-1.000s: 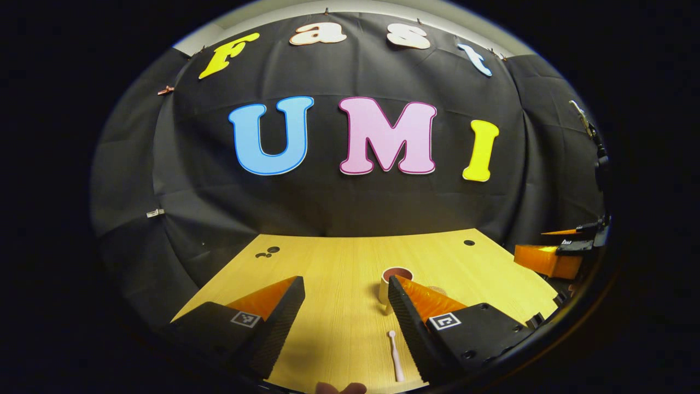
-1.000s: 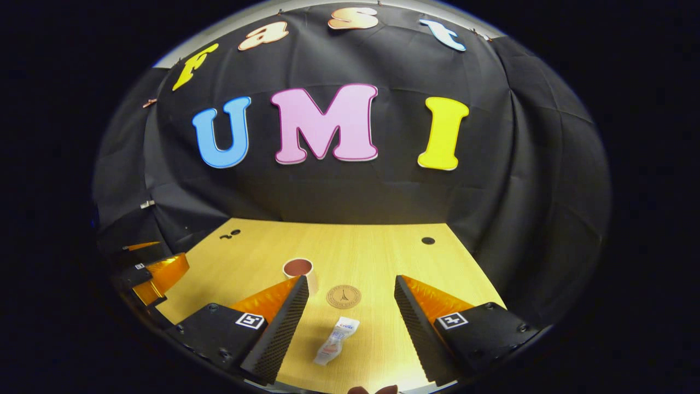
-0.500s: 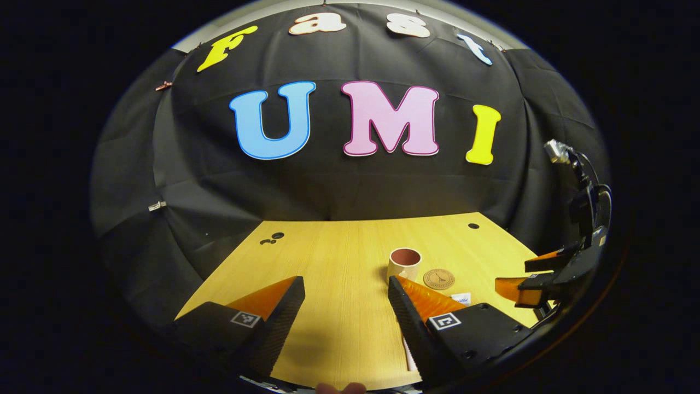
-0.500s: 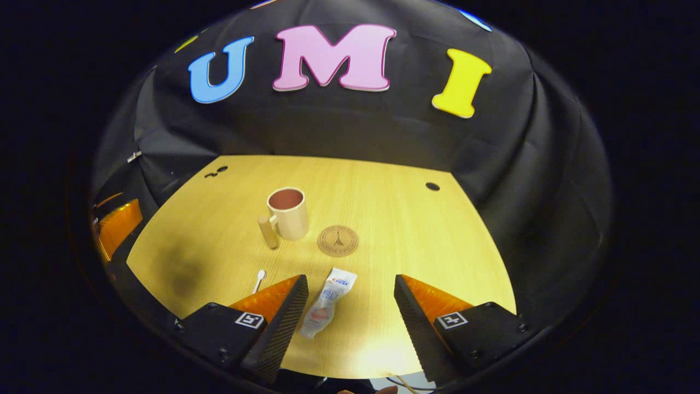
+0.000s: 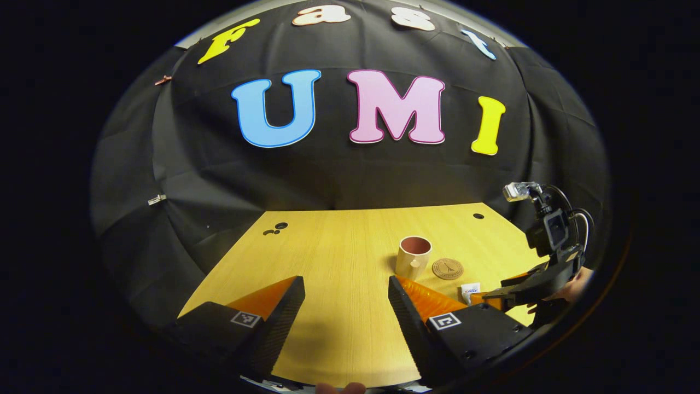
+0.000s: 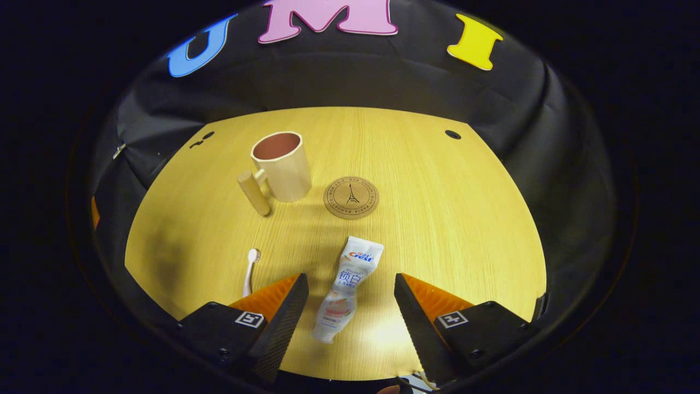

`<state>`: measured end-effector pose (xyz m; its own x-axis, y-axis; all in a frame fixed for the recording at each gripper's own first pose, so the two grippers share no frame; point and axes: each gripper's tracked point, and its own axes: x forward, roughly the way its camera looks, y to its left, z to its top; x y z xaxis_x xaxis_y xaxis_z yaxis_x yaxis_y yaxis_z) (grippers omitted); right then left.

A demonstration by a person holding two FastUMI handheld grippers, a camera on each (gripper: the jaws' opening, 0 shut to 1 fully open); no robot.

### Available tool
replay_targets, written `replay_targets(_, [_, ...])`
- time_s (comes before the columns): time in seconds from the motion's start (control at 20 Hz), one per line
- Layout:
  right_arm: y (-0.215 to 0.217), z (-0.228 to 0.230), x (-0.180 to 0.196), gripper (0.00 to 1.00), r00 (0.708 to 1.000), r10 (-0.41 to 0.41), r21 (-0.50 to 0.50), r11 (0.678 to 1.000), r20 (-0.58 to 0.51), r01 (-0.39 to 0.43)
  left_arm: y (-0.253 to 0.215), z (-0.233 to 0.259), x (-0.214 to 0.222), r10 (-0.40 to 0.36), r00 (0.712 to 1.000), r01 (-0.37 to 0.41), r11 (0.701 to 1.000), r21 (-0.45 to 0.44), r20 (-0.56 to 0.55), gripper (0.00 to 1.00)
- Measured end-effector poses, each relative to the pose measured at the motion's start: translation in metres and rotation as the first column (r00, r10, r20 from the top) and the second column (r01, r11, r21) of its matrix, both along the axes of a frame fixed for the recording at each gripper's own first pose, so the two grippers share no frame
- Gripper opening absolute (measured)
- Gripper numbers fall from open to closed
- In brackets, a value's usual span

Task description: Put the toothbrush and toothpaste on the desktop into the cup, then pick up the cup and place it on the coaster on the desktop.

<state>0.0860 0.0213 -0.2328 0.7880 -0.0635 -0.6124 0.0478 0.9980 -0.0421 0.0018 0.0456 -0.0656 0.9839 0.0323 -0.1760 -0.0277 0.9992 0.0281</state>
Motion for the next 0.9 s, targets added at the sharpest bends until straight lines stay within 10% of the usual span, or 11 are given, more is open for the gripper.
replay_targets(0.9, [0.007,-0.06,0.031,0.87,0.975,-0.088,0.036,0.995,-0.205,0.097,0.021,-0.034,0.007,0.03,0.997,-0.033,0.999,-0.033,-0.076,0.95])
